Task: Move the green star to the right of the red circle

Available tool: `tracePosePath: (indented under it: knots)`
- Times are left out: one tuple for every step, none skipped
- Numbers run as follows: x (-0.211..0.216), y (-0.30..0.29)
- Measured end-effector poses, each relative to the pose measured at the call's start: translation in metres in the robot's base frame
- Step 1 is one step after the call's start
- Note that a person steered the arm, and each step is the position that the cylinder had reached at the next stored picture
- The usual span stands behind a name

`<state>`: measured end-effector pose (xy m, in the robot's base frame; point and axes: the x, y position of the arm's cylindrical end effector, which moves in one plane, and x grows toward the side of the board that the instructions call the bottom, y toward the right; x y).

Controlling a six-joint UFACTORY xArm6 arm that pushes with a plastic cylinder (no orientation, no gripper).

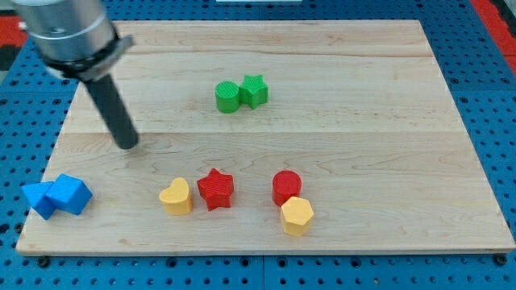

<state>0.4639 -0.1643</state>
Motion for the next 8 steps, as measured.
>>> tracePosePath:
  knots:
    - [0.0,0.018]
    - [0.0,0.027]
    - [0.0,0.041]
    - [0.0,0.059]
    - [0.0,0.076]
    - [0.0,0.089]
    - [0.0,0.089]
    - [0.0,0.089]
